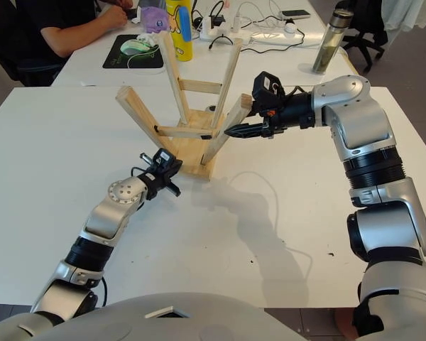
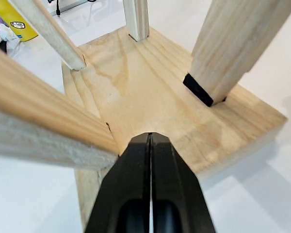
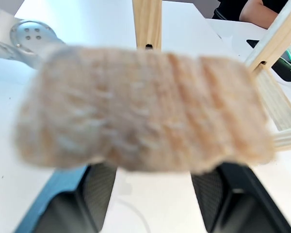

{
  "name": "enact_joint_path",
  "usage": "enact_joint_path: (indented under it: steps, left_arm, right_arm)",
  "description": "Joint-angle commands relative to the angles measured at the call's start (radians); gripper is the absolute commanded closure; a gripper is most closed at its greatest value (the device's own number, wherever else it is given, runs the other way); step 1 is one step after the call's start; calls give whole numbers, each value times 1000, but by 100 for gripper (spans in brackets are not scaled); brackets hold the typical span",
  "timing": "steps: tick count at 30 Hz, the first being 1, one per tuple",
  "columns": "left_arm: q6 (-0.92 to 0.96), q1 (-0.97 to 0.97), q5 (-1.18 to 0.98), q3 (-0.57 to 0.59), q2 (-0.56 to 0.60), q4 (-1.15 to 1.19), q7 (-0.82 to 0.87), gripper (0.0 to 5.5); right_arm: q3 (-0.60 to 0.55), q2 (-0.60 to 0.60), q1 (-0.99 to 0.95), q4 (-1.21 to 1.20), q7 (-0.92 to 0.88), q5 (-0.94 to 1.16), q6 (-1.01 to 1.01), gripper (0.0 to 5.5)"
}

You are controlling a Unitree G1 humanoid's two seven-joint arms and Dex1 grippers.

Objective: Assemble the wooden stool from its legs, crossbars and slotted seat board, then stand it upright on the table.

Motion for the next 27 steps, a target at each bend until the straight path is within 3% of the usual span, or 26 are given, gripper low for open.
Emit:
enact_joint_path:
  steps: [1,8,19,27]
  left_arm:
    - [-10,-49,23,-11,-18,97,-12,550]
    - [81,10,43,-68,-6,64,-65,550]
    - [110,36,33,-72,-16,70,-80,550]
    - [111,41,23,-72,-16,77,-104,550]
  right_arm:
    - [86,-1,44,38,31,-104,38,342]
    - [116,7,-4,42,77,-132,61,342]
    - [114,104,-95,326,72,-202,-7,342]
    - [131,159,-90,381,72,-226,-41,342]
